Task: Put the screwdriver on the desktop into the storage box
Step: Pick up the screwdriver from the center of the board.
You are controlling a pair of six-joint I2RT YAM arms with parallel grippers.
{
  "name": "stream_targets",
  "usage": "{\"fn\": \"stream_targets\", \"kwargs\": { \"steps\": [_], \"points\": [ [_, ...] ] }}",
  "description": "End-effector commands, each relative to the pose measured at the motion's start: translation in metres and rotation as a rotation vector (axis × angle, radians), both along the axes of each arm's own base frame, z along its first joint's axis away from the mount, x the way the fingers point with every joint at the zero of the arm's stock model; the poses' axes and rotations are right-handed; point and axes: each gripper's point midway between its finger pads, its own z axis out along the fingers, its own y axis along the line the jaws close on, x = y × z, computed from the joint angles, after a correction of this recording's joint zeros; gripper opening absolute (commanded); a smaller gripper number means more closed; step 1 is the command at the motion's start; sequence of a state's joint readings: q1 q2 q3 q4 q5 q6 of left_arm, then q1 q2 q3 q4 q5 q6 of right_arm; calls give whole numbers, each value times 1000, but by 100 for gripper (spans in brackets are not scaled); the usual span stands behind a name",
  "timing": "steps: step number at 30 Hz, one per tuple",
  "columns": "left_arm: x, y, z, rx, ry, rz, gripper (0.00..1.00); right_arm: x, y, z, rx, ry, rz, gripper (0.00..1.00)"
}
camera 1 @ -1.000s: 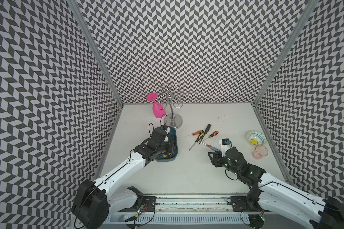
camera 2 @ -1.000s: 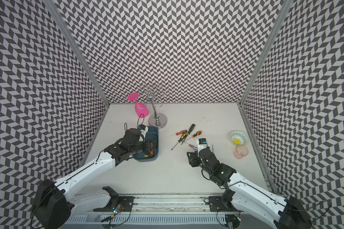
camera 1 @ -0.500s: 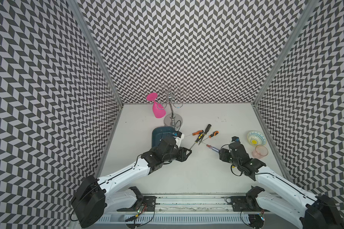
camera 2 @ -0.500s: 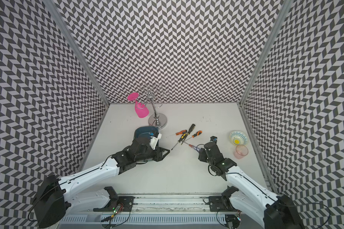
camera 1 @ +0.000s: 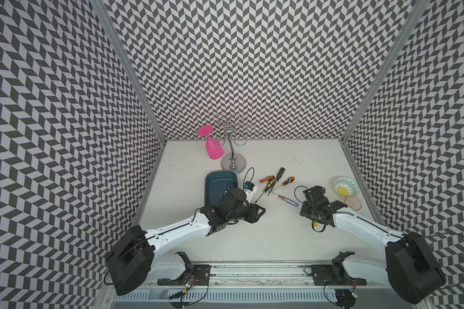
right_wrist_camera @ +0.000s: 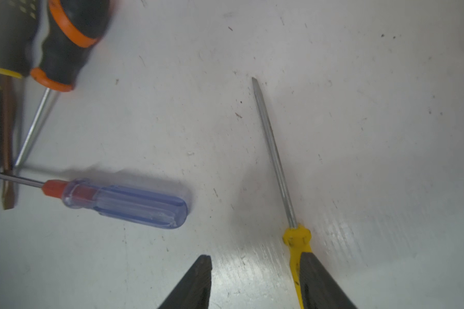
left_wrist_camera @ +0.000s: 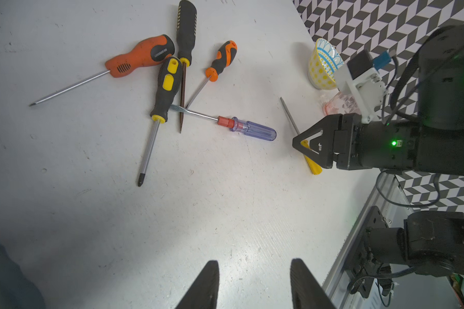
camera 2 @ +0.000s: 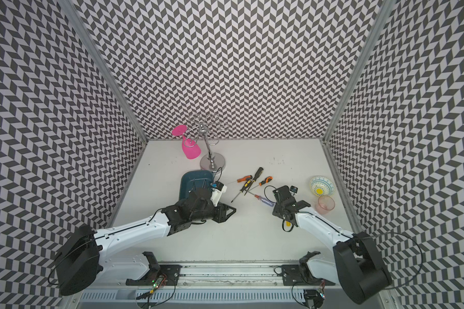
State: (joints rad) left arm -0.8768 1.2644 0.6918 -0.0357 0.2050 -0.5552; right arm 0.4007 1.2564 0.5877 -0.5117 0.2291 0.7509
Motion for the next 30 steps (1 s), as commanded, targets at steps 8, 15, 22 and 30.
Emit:
{"fn": "stream_targets", "kwargs": {
  "steps": [8,15,22,30],
  "points": [
    [3,-4,7,-22,-32,2,46,-6,-19,-1,-66,14,-86,55],
    [2,-2,4,-20,-26,6,46,-15,-17,-18,-54,70,-84,51],
    [1,-1,4,-27,-27,11,46,-21,-11,-20,-6,68,-67,45],
    [0,-1,1,-32,-19,11,46,-29,-6,-26,28,90,-49,40]
  ]
}}
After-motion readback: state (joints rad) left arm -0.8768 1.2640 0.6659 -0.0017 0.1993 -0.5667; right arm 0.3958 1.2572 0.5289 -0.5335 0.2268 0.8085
